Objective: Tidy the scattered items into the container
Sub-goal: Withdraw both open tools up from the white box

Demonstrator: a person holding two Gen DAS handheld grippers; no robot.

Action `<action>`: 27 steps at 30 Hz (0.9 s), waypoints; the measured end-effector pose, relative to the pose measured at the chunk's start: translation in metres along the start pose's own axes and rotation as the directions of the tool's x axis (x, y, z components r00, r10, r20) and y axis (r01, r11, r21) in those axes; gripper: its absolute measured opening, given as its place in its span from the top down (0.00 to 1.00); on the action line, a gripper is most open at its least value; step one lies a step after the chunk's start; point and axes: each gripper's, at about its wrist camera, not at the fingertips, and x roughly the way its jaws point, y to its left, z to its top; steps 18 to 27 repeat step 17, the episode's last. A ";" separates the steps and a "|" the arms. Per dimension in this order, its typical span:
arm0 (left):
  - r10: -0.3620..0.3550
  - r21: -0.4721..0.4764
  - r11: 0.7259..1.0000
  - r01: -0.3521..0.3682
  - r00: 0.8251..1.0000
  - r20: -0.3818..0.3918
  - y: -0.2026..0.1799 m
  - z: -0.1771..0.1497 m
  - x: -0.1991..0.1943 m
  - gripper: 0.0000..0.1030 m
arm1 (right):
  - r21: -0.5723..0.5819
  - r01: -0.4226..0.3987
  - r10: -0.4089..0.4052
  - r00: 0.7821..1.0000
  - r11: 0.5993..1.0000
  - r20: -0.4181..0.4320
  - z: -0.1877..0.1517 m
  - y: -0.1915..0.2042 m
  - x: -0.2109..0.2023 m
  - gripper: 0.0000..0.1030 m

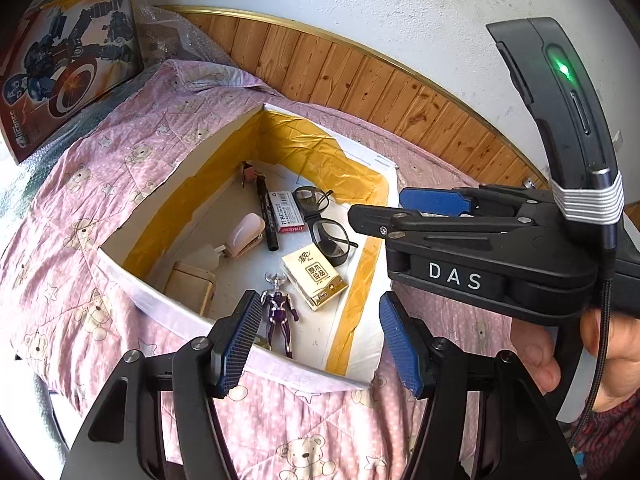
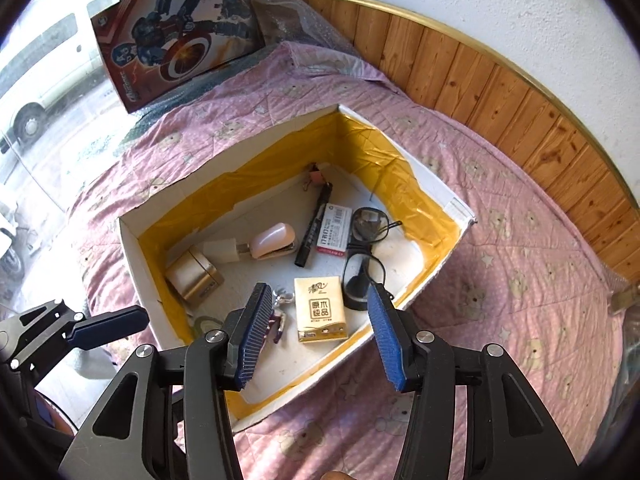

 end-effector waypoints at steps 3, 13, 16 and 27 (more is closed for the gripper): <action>0.007 0.011 1.000 -0.007 1.000 0.004 -0.003 -0.005 -0.004 0.40 | 0.020 -0.001 0.001 1.000 1.000 -0.008 -0.008 -0.006 -0.004 0.48; 0.026 0.025 0.999 -0.026 0.999 0.021 -0.012 -0.019 -0.018 0.40 | 0.019 -0.026 0.026 1.000 0.999 0.002 -0.027 -0.002 -0.018 0.48; 0.030 0.030 0.999 -0.031 0.999 0.026 -0.014 -0.022 -0.023 0.40 | -0.005 -0.031 0.031 0.999 0.999 0.010 -0.030 0.008 -0.022 0.48; 0.033 0.031 0.999 -0.034 0.999 0.026 -0.014 -0.023 -0.024 0.40 | -0.015 -0.027 0.027 1.000 1.000 0.011 -0.031 0.010 -0.023 0.48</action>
